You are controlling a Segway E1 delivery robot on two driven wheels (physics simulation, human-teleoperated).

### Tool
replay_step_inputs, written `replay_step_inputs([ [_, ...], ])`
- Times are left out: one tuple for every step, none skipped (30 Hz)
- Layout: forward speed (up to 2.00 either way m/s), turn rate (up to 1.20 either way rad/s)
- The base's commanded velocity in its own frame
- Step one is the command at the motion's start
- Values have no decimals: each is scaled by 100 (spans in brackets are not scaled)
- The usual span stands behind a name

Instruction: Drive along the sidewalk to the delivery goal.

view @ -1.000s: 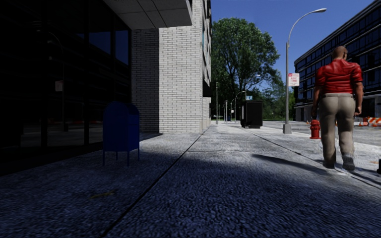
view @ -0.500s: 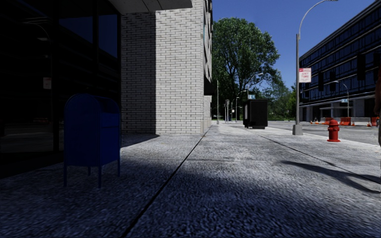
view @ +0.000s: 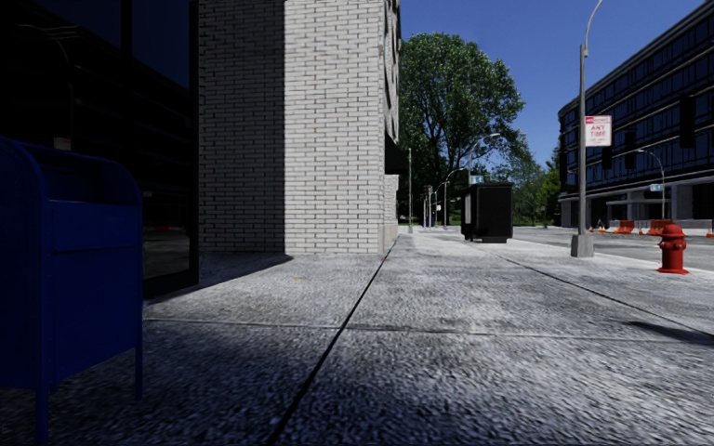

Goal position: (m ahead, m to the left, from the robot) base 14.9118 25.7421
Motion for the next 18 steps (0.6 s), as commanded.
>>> replay_step_inputs([
  [200,0],
  [200,0],
  [200,0],
  [200,0],
  [200,0],
  [200,0],
  [200,0],
  [200,0],
  [200,0],
  [200,0],
  [200,0],
  [200,0],
  [200,0],
  [200,0],
  [200,0],
  [200,0],
  [200,0],
  [200,0],
])
